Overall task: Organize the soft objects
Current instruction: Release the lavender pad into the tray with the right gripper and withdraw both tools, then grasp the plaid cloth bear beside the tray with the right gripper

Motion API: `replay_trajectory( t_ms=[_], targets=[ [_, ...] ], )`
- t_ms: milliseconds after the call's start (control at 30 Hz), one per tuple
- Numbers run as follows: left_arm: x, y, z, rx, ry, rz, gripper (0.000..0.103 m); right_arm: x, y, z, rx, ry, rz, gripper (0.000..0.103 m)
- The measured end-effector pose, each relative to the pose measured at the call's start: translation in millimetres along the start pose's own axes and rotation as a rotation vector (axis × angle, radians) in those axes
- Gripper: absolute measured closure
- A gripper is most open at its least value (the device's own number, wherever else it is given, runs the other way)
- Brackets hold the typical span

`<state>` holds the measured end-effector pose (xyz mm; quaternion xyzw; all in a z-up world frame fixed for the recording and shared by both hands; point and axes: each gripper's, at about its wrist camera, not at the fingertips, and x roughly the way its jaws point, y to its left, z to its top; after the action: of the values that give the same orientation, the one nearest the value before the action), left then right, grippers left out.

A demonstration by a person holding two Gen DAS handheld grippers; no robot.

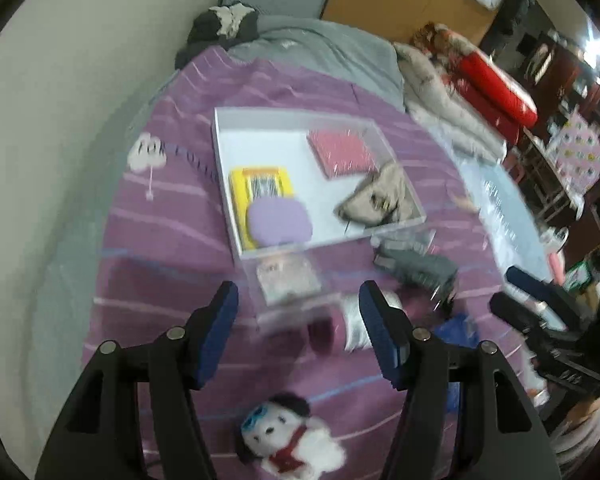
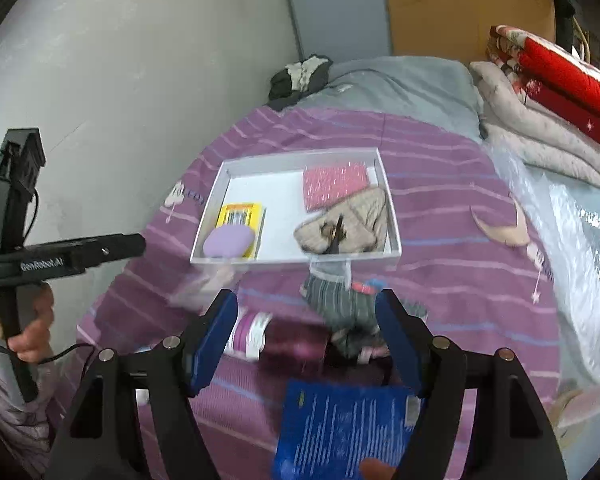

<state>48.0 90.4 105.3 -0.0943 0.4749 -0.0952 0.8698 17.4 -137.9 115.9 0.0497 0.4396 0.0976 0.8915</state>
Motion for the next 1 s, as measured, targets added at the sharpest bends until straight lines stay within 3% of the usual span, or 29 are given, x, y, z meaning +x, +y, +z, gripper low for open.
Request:
replay_trajectory(
  t_ms=[133, 267, 367, 467, 833, 1000],
  targets=[
    [22, 0, -29, 0.042, 0.047, 0.067, 0.039, 7, -4, -29, 0.051, 0.063, 0.009, 0.031],
    [65, 6, -59, 0.06, 0.178, 0.132, 0.039, 27, -11, -60, 0.138, 0.154, -0.004, 0.031],
    [75, -16, -80, 0.203, 0.106, 0.257, 0.034, 44, -12, -83, 0.176, 0.221, -0.06, 0.031],
    [76, -32, -90, 0.273, 0.045, 0.362, 0.026, 44, -7, -92, 0.15, 0.198, -0.129, 0.026],
    [71, -28, -96, 0.235, -0.001, 0.349, 0.021, 51, 16, -103, 0.039, 0.195, -0.216, 0.017],
    [69, -25, -98, 0.232, -0.009, 0.345, 0.021, 48, 14, -101, 0.049, 0.21, -0.199, 0.017]
  ],
)
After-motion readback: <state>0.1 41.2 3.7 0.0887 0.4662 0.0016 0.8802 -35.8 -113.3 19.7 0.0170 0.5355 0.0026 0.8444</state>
